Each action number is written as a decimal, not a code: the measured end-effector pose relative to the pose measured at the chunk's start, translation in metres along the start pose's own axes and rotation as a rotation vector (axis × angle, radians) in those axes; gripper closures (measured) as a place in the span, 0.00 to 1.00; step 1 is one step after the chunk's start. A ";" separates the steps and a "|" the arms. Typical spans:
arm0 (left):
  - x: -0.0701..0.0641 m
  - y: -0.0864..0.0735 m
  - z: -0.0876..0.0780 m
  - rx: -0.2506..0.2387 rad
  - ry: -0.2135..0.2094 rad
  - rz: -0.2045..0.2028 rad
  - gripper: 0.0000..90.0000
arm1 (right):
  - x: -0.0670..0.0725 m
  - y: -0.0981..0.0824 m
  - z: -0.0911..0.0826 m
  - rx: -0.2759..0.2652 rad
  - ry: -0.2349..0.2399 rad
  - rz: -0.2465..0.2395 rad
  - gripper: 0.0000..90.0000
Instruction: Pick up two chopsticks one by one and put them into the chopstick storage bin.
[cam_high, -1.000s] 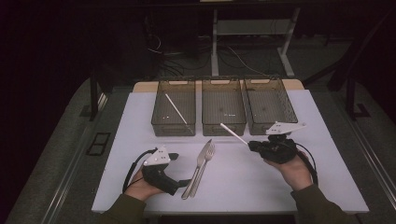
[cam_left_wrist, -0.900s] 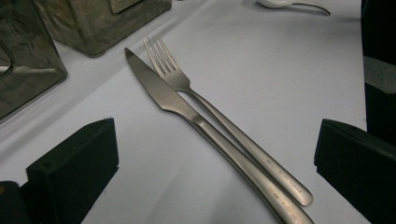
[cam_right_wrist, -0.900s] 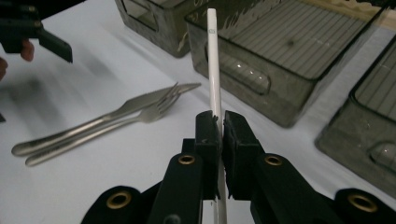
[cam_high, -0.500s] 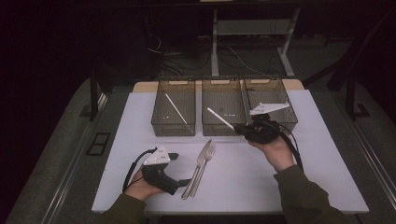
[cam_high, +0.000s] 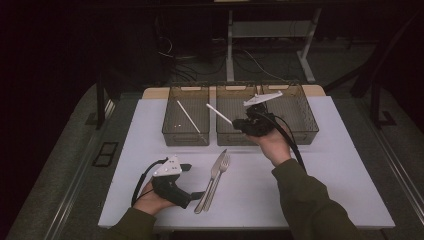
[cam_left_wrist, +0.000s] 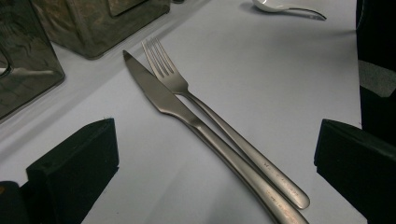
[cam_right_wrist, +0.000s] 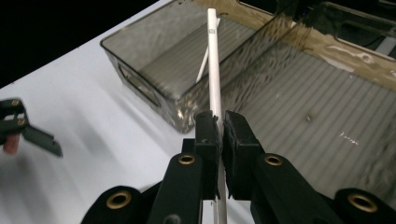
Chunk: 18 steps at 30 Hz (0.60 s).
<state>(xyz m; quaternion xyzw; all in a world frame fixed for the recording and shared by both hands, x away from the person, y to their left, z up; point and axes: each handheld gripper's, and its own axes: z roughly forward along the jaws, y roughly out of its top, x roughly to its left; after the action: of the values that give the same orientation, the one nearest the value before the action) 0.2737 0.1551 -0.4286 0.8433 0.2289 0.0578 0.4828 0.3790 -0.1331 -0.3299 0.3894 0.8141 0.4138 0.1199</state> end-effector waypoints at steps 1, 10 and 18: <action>0.000 0.000 0.000 -0.002 0.000 -0.001 0.00 | 0.001 0.004 0.004 0.002 -0.004 -0.004 0.94; 0.001 0.001 -0.002 -0.016 -0.008 0.003 0.00 | 0.011 0.039 0.040 0.034 -0.015 -0.014 0.94; 0.001 0.001 -0.002 -0.023 -0.015 0.004 0.00 | 0.016 0.063 0.080 0.074 -0.039 -0.007 0.94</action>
<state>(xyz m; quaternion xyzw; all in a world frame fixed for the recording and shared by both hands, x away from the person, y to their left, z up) 0.2745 0.1562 -0.4266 0.8386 0.2228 0.0552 0.4940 0.4432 -0.0524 -0.3304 0.3986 0.8277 0.3755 0.1228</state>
